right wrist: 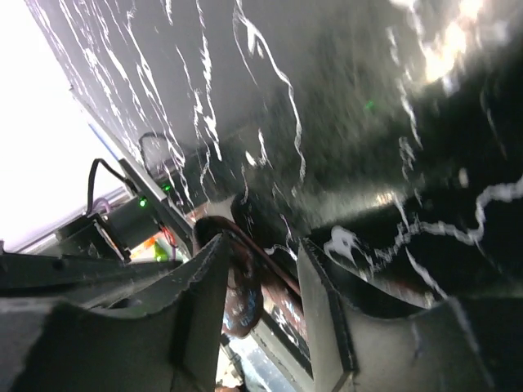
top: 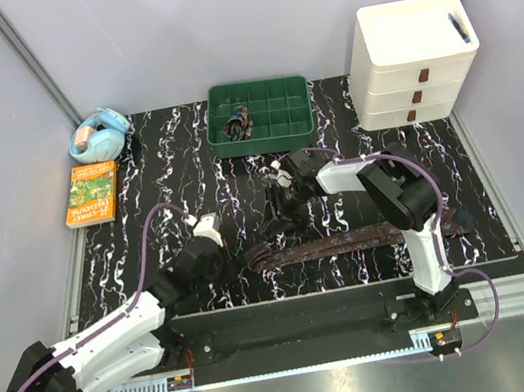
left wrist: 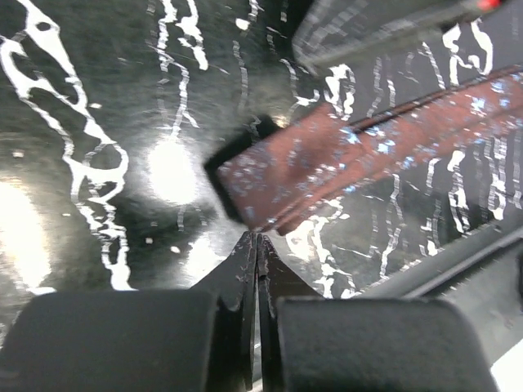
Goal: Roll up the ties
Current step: Roll the tie at the center of the board.
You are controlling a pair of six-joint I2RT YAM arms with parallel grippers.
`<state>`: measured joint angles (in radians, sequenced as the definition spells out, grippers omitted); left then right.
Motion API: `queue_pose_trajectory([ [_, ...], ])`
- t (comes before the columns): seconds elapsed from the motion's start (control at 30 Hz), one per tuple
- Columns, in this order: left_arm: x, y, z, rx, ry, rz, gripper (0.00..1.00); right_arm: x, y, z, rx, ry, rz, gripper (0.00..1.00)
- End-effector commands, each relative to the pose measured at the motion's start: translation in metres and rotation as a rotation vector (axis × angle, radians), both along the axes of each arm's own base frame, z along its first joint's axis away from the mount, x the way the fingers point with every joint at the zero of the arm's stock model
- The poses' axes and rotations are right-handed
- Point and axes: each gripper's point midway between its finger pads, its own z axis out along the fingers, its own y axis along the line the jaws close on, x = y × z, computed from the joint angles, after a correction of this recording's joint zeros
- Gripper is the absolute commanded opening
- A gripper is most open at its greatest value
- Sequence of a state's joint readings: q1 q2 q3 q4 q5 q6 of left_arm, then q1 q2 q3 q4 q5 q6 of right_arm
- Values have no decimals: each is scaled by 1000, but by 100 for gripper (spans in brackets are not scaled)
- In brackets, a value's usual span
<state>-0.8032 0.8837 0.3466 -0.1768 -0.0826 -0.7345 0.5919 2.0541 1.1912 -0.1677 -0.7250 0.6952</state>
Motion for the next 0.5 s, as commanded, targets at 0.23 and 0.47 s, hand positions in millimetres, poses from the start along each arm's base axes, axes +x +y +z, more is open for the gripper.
queue_pose_trajectory([
  [0.23,-17,-40,19,-192,38,-86,0,5,21,-14,-16,-5,122,31],
  [0.47,-30,-55,0,-157,90,-118,0,-13,28,-21,18,41,189,30],
])
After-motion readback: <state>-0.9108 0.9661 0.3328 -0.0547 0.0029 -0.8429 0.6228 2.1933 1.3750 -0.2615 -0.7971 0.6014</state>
